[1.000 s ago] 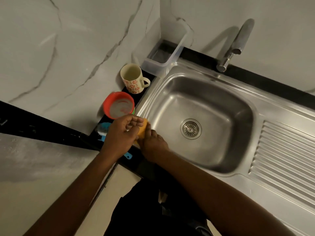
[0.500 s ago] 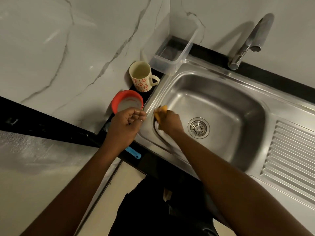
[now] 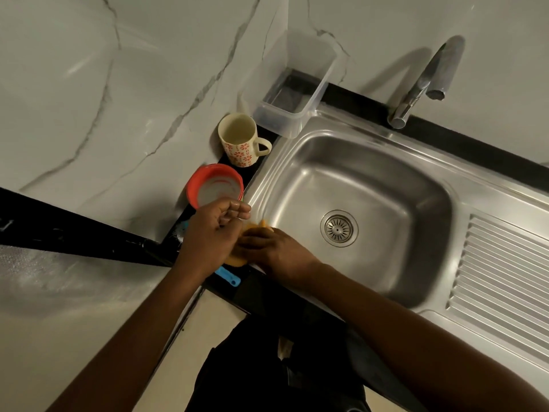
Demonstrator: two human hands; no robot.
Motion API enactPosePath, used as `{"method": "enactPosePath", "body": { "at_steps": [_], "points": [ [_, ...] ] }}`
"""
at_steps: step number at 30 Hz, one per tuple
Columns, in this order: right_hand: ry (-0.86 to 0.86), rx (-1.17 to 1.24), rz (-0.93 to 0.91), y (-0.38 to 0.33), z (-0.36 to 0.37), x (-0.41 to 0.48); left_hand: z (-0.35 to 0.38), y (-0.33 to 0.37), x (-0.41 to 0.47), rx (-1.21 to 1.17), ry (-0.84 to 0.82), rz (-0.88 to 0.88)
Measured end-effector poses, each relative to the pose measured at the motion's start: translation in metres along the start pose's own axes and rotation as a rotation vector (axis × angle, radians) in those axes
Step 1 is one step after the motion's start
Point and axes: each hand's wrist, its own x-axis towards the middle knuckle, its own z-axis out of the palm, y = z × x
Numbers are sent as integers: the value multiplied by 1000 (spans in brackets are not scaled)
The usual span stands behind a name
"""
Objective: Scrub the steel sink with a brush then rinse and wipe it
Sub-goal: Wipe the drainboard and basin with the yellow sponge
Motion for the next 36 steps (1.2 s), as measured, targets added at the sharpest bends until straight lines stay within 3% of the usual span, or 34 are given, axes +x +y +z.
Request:
{"method": "enactPosePath", "body": {
  "at_steps": [4,8,16,21,23,26,32,36],
  "points": [
    [-145,-111,-123,22,-9,8,2,2,8,2,-24,-2],
    [-90,-146,-110,44,-16,6,2,5,18,-11,-37,-7],
    [-6,-268,239,118,-47,7,-1,6,46,-33,-48,7],
    [179,-89,703,144,-73,27,1,7,57,-56,-90,26],
    [294,-41,772,139,-78,30,2,8,61,-56,-97,30],
    [380,57,707,112,-67,31,4,11,68,-51,-111,44],
    [324,104,610,67,-12,40,15,32,83,-26,-184,112],
    [145,96,386,40,-1,2,21,49,99,42,-209,175]
  ]
}}
